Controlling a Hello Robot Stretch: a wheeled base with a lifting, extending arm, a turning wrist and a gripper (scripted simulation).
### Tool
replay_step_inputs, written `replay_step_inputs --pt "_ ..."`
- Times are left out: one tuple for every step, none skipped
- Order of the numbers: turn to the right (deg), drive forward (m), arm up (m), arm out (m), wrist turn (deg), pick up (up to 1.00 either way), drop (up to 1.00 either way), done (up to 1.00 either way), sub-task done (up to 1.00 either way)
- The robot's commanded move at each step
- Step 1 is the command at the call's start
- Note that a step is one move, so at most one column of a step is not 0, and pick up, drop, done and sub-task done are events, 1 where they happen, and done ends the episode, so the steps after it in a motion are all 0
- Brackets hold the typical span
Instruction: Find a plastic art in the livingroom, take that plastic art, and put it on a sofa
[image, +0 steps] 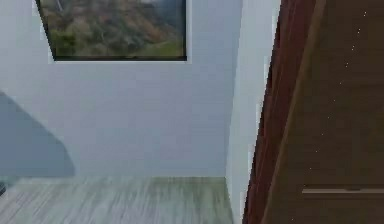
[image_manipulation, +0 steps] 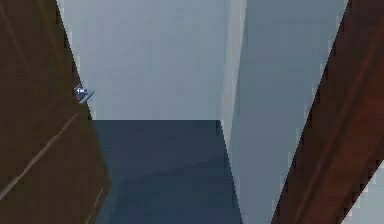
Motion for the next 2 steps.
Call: replay_step_inputs --pt "-45.0 0.00 0.00 0.00 0.0 0.00 0.00 0.00 0.00" --pt "-45.0 0.00 0.00 0.00 0.0 0.00 0.00 0.00 0.00"
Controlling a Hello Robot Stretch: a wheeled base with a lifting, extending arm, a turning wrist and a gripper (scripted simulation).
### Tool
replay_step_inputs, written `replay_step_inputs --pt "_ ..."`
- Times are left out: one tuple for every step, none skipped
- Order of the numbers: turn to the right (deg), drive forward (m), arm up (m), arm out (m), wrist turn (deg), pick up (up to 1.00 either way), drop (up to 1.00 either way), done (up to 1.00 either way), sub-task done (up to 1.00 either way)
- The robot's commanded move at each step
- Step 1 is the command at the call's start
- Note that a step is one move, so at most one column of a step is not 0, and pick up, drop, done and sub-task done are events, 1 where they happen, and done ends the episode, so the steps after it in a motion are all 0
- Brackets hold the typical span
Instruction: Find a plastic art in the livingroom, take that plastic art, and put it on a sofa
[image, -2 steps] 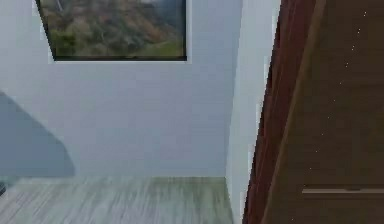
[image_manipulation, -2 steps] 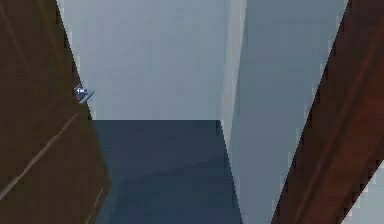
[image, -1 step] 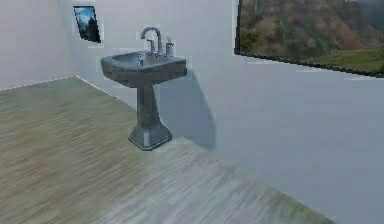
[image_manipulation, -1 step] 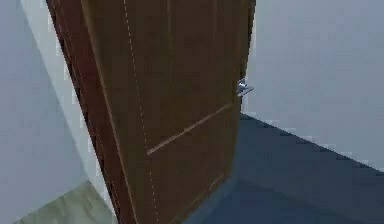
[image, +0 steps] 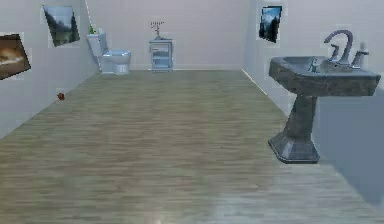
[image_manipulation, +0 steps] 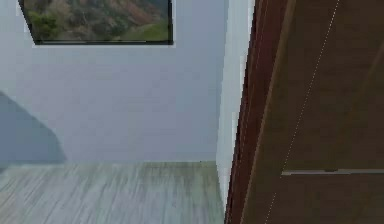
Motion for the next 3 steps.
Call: replay_step_inputs --pt "0.0 0.30 0.00 0.00 0.0 0.00 0.00 0.00 0.00" --pt "45.0 0.00 0.00 0.00 0.0 0.00 0.00 0.00 0.00" --pt "42.0 0.00 0.00 0.00 0.0 0.00 0.00 0.00 0.00"
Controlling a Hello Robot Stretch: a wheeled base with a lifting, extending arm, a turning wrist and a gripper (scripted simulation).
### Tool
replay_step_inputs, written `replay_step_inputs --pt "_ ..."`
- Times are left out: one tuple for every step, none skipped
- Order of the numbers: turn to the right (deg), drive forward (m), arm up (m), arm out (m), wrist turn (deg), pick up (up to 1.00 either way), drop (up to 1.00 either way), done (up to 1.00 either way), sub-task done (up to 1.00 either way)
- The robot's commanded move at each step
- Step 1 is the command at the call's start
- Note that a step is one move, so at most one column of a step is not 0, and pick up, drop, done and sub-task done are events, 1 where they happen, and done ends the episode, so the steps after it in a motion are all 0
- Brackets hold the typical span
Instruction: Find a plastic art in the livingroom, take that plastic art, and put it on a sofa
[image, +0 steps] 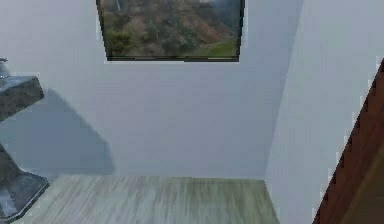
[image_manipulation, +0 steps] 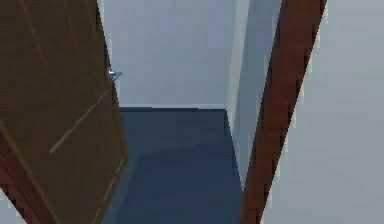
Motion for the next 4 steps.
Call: replay_step_inputs --pt "0.0 0.10 0.00 0.00 0.0 0.00 0.00 0.00 0.00" --pt "45.0 0.00 0.00 0.00 0.0 0.00 0.00 0.00 0.00" --pt "45.0 0.00 0.00 0.00 0.0 0.00 0.00 0.00 0.00" --pt "0.0 1.00 0.00 0.00 0.0 0.00 0.00 0.00 0.00"
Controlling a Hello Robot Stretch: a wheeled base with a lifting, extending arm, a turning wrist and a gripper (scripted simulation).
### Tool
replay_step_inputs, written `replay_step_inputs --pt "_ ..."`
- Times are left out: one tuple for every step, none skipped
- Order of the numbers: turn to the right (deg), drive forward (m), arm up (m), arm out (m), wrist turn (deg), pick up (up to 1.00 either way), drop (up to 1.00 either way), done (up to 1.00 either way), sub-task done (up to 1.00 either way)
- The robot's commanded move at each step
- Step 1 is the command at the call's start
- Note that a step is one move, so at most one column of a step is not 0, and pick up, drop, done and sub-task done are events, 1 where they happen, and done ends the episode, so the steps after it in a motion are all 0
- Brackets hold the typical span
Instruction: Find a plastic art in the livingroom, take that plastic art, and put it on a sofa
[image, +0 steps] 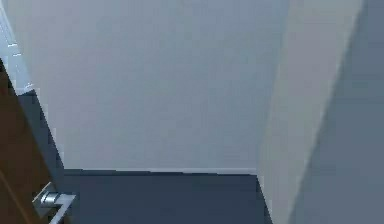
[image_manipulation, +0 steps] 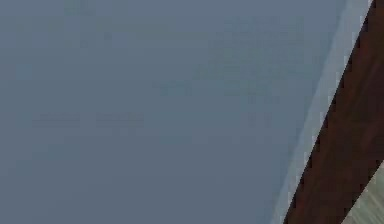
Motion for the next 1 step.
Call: replay_step_inputs --pt "0.0 0.65 0.00 0.00 0.0 0.00 0.00 0.00 0.00"
